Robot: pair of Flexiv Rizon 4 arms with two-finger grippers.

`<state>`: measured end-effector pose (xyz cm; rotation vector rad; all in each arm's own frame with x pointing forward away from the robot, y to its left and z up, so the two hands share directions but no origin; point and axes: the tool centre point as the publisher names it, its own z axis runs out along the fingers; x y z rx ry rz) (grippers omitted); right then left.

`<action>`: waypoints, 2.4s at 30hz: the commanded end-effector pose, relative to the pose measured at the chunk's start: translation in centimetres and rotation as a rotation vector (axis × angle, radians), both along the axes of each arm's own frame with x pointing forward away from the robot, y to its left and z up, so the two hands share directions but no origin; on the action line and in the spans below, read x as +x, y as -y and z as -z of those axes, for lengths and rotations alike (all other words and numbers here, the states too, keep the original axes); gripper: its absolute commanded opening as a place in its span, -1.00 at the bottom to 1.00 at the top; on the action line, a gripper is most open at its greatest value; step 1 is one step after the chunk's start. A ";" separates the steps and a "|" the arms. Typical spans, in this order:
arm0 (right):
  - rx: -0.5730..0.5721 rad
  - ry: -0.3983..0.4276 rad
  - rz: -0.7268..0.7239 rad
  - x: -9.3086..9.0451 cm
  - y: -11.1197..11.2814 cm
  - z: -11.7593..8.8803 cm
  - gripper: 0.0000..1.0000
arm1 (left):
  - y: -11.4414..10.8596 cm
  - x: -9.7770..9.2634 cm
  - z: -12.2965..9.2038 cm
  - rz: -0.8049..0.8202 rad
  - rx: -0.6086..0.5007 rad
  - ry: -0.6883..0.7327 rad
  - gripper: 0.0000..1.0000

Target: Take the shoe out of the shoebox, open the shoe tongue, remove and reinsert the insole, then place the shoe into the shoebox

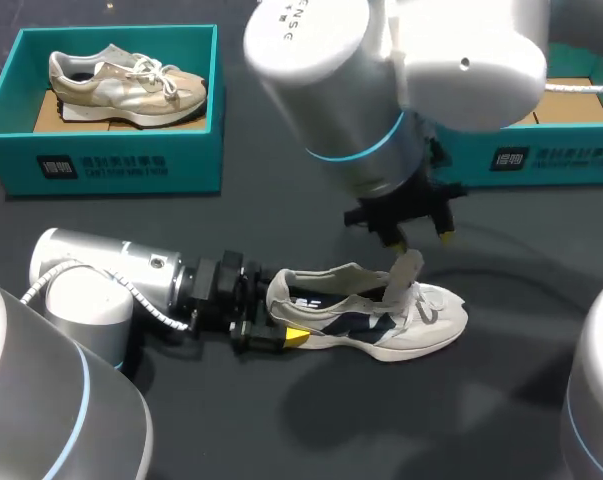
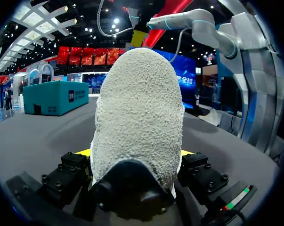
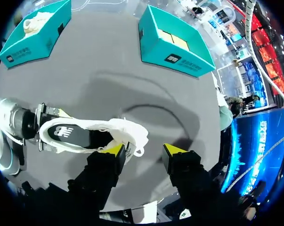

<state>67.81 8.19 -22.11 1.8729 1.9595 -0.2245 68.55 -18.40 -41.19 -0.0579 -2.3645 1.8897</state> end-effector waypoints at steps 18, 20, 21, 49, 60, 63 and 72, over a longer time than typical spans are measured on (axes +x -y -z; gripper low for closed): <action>0.033 -0.005 -0.798 -1.1 -7.8 -2.0 -1.00 | 0.2 -0.1 0.2 0.001 0.002 0.000 -1.00; 0.033 -0.005 -0.798 -1.1 -7.8 -2.0 -1.00 | 0.2 -0.1 0.2 0.001 0.002 0.000 -1.00; 0.033 -0.005 -0.798 -1.1 -7.8 -2.0 -1.00 | 0.2 -0.1 0.2 0.001 0.002 0.000 -1.00; 0.080 -0.169 -1.298 -0.8 -13.4 5.7 -1.00 | 0.2 -0.1 0.2 0.001 0.002 0.000 -1.00; 0.104 -0.176 -1.266 -0.4 -11.7 8.7 -1.00 | 0.2 -0.1 0.2 0.001 0.002 0.000 -1.00; 0.104 -0.176 -1.266 -0.4 -11.7 8.7 -1.00 | 0.2 -0.1 0.2 0.001 0.002 0.000 -1.00; 0.144 -0.195 -1.326 0.5 -11.8 10.9 -1.00 | 0.2 -0.1 0.2 0.001 0.002 0.000 -1.00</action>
